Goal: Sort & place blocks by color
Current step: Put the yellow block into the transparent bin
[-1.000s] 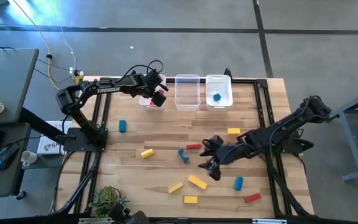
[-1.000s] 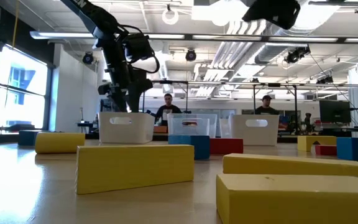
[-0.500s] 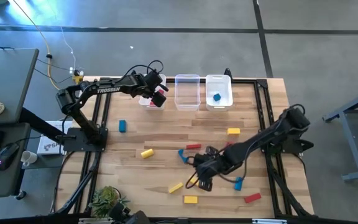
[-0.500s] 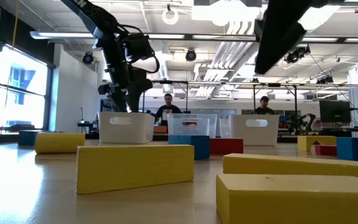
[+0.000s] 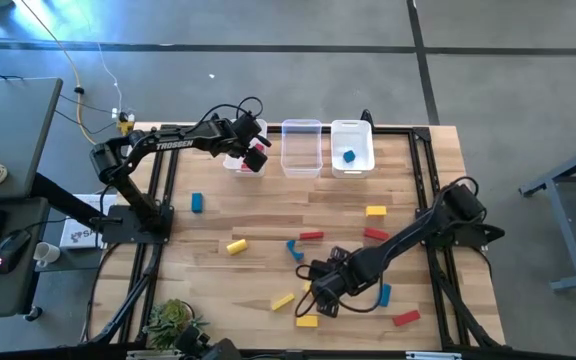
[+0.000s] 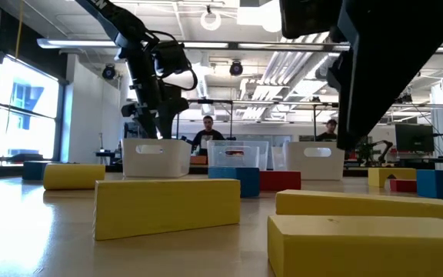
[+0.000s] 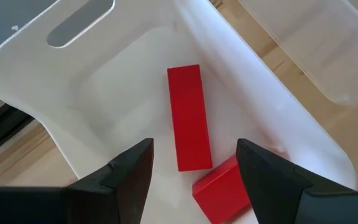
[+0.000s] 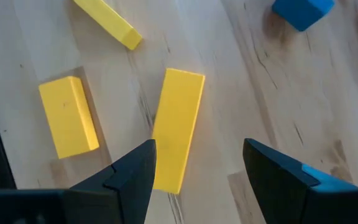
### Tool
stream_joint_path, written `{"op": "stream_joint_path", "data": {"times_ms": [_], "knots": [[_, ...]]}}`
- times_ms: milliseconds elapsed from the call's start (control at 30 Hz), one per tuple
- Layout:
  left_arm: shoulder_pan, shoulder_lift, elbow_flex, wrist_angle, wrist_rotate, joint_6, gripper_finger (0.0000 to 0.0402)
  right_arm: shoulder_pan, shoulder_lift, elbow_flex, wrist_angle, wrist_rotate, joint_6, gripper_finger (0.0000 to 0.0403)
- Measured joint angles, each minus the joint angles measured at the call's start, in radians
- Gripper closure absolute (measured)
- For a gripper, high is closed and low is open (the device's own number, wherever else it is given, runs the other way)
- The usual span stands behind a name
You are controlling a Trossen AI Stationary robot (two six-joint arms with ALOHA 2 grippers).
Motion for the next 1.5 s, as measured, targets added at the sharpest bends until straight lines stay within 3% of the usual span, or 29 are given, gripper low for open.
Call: {"op": "stream_joint_path", "data": {"times_ms": [900,1033,1300,1500], "knots": [[0.0,0.0,0.0,-0.002,0.013,-0.027,0.0183,0.01,0.141,0.002,0.119,-0.005,0.025,0.0176],[0.0,0.0,0.0,-0.003,0.015,-0.026,0.0183,0.011,0.154,0.004,0.099,0.021,0.047,0.0201],[0.0,0.0,0.0,-0.006,0.015,-0.024,0.0183,0.011,0.157,0.004,0.066,0.053,0.066,0.0306],[0.0,0.0,0.0,-0.005,0.015,-0.015,0.0183,0.01,0.147,0.001,0.071,0.055,0.044,0.0307]]}}
